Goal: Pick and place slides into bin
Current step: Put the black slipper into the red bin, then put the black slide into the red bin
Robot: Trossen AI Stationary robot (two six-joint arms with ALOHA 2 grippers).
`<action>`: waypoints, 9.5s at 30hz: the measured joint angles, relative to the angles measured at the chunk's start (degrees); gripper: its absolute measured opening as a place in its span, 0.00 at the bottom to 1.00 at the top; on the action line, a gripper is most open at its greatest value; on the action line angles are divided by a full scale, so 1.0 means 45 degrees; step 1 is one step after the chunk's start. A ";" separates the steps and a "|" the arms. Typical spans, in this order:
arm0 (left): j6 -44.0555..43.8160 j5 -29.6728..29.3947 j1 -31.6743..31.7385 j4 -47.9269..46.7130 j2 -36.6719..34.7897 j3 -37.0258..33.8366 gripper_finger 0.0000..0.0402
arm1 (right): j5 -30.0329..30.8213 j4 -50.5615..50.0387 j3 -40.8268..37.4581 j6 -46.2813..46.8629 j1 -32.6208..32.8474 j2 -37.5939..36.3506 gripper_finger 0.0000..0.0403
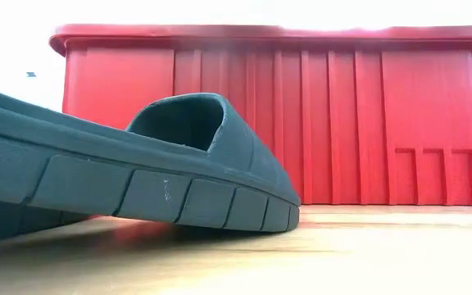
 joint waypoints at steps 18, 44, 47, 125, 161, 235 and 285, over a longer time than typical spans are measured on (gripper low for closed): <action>0.1019 -0.1721 0.1808 -0.0933 -0.3689 0.0000 0.00 | 0.4754 0.0109 0.1573 -0.6230 -0.0073 -0.1834 0.32; 0.3918 0.2200 1.1082 -0.4971 -0.6123 0.0005 0.00 | 0.8169 0.0291 0.3383 -1.1671 -0.4824 -0.3102 0.32; 0.4980 0.3304 1.2094 -0.5659 -0.6104 0.0005 0.00 | 0.8128 0.0094 0.3385 -1.1919 -0.5539 -0.3008 0.32; 1.8096 0.4922 1.4167 -1.0224 0.0924 -0.0426 0.00 | -0.3515 -0.3468 0.3371 -0.2563 -1.5232 0.2498 0.32; 1.7774 0.1263 1.3107 -0.8650 0.0924 -0.0865 0.30 | -0.3500 -0.3468 0.3367 -0.2562 -1.5232 0.2498 0.32; -0.3353 -0.5077 -0.5069 -0.8874 -0.0377 -0.0855 0.43 | -1.0519 -0.9382 0.3367 -0.1492 -1.3775 -0.4288 0.32; -0.2257 -0.8031 -0.4926 -1.1999 0.2094 -0.0855 0.43 | -1.0548 -0.9345 0.3367 -0.0572 -1.3775 -0.4288 0.32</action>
